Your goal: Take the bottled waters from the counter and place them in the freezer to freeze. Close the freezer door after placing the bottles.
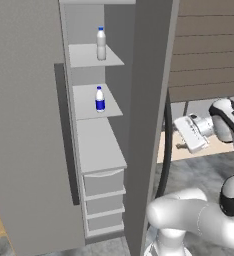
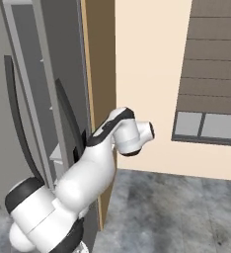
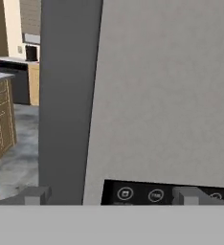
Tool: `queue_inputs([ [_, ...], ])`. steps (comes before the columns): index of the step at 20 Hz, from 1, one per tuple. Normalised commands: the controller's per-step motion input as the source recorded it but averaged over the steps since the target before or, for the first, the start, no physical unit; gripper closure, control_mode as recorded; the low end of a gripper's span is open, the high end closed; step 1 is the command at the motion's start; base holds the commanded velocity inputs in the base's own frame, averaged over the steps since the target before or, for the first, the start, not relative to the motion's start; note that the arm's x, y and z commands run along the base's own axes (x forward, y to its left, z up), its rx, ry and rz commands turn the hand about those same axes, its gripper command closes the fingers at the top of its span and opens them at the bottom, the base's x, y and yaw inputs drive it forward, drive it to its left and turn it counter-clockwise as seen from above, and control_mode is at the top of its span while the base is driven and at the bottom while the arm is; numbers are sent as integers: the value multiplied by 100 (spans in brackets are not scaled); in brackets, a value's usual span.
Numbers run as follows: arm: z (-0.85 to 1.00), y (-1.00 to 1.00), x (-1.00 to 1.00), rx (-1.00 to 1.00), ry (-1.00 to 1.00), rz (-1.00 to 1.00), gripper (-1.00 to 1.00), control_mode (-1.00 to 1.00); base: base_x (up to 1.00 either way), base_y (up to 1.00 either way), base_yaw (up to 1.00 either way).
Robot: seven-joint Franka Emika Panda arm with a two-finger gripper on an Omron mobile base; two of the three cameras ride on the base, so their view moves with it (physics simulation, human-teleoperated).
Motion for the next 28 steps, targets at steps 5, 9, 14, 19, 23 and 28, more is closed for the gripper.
queue_inputs([
  [5,-1,31,2,0,0,16,-100,-100,0,0,0],
  [9,-1,46,0,0,3,15,-100,-100,0,0,0],
  [14,-3,48,0,0,3,10,-100,-100,0,0,0],
  [19,-4,49,0,0,0,5,-100,-100,0,0,0],
  [23,-7,58,0,0,0,-1,-100,-100,0,0,0],
  [28,-13,68,0,0,0,-19,-100,-100,0,0,0],
])
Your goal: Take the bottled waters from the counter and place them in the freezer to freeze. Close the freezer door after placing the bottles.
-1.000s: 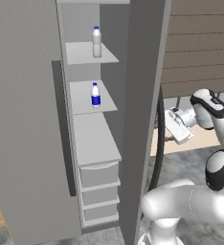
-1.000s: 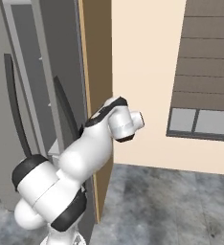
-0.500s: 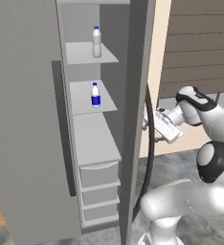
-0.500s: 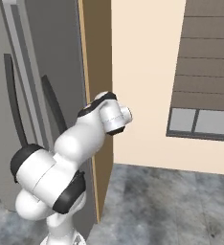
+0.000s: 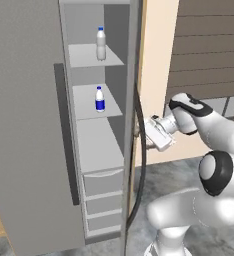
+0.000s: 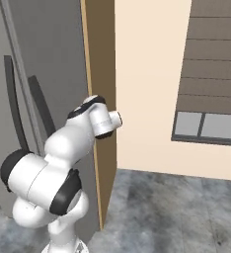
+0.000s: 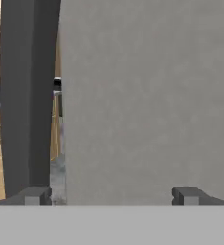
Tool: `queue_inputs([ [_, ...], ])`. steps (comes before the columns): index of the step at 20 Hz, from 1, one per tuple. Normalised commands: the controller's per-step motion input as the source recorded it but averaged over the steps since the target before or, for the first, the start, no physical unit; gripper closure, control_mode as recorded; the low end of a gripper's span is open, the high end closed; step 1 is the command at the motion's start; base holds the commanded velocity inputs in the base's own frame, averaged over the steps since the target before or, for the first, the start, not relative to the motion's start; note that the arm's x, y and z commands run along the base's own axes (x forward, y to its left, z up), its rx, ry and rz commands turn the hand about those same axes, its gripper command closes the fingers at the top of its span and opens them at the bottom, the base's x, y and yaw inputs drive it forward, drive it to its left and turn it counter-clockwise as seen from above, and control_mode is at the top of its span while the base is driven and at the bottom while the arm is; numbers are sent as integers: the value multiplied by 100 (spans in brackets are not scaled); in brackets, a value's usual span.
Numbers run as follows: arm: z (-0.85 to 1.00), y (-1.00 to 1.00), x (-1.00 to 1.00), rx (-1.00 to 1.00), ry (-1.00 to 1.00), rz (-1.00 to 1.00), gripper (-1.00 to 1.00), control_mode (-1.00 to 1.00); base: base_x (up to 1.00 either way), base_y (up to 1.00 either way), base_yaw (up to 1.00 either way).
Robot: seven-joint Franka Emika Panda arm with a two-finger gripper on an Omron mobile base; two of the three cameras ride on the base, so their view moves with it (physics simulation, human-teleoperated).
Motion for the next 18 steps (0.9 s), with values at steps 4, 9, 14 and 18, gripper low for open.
queue_inputs([
  [4,-10,61,3,0,0,-30,-100,-100,0,0,0],
  [9,0,56,1,0,2,-29,-100,-100,0,0,0],
  [14,0,46,5,0,15,-24,-100,-100,0,0,0],
  [18,2,50,0,0,23,-19,-100,-100,0,0,0],
])
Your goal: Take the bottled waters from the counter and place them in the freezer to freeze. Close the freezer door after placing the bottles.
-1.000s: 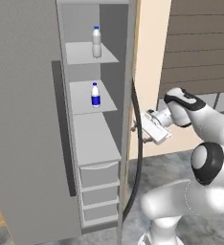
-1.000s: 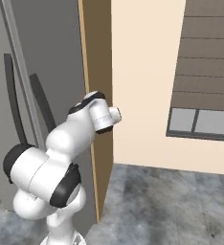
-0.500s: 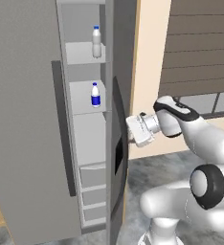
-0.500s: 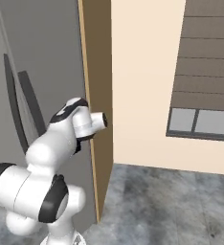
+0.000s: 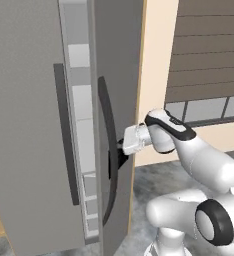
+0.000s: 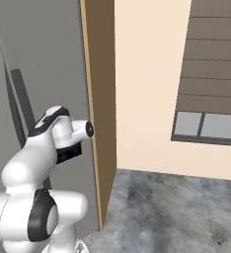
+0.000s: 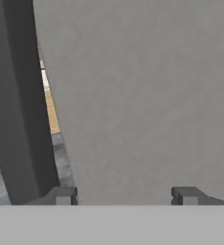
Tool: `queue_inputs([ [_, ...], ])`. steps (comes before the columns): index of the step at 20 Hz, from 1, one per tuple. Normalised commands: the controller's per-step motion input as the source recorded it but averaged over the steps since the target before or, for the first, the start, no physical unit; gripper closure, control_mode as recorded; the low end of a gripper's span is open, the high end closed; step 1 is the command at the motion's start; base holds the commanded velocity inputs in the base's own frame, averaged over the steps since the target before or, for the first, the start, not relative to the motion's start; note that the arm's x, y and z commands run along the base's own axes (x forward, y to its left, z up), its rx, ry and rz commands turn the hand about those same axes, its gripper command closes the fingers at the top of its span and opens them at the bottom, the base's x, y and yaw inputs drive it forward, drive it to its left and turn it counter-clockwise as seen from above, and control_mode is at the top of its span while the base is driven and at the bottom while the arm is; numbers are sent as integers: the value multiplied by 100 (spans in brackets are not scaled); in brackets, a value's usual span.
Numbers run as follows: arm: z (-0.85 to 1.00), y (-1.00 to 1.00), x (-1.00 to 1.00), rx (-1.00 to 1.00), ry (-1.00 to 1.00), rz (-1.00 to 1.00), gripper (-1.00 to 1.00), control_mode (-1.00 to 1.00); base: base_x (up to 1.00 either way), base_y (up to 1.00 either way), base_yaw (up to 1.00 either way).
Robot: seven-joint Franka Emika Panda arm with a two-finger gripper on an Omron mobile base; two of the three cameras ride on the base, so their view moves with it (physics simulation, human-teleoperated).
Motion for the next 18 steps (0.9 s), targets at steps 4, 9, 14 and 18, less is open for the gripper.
queue_inputs([
  [4,0,59,9,0,18,-19,-100,-100,0,0,0],
  [9,0,47,29,0,10,-19,-100,-100,0,0,0],
  [14,4,11,24,0,2,-18,-100,-100,0,0,0],
  [18,9,2,31,0,0,-21,-100,-100,0,0,0],
])
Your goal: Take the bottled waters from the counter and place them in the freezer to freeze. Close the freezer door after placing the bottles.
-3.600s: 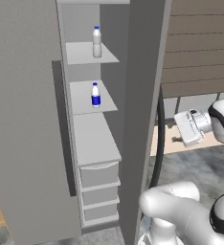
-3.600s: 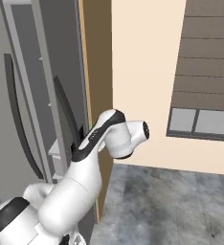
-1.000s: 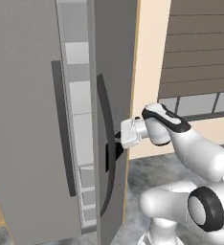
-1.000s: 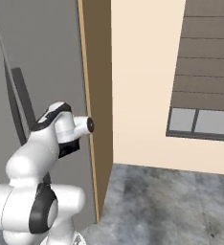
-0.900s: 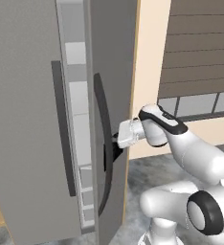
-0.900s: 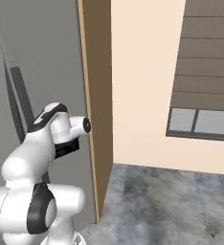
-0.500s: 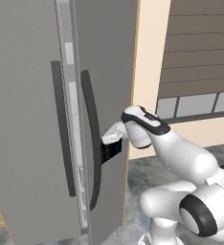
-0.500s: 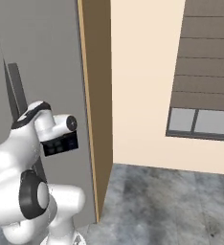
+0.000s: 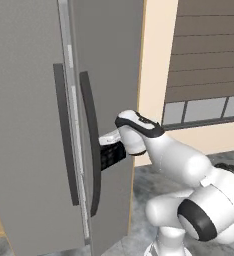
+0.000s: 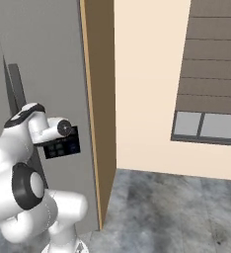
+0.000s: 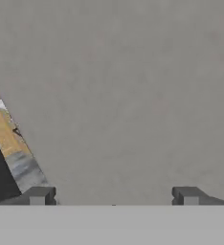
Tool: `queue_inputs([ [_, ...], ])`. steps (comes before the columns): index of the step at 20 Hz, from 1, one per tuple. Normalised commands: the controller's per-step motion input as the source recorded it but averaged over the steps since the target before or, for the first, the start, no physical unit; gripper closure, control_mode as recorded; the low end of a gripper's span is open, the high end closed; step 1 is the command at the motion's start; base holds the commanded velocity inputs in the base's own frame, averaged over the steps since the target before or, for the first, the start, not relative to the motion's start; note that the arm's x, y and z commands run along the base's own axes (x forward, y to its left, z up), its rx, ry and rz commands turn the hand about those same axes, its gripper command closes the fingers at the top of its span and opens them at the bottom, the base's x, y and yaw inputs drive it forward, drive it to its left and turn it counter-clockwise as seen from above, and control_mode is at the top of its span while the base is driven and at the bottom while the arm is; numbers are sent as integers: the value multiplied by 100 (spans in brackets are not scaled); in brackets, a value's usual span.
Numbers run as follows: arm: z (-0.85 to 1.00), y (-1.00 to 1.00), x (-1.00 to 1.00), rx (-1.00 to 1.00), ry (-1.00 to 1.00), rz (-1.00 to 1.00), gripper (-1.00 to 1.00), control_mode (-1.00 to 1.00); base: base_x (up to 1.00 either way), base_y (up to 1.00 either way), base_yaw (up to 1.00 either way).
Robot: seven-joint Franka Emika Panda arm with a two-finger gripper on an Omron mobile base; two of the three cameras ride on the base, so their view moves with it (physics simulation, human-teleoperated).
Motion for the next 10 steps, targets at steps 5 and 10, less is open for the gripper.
queue_inputs([
  [5,20,16,39,-1,8,-24,-100,-100,0,0,0],
  [10,33,15,52,-2,23,-24,-100,-100,0,0,0],
])
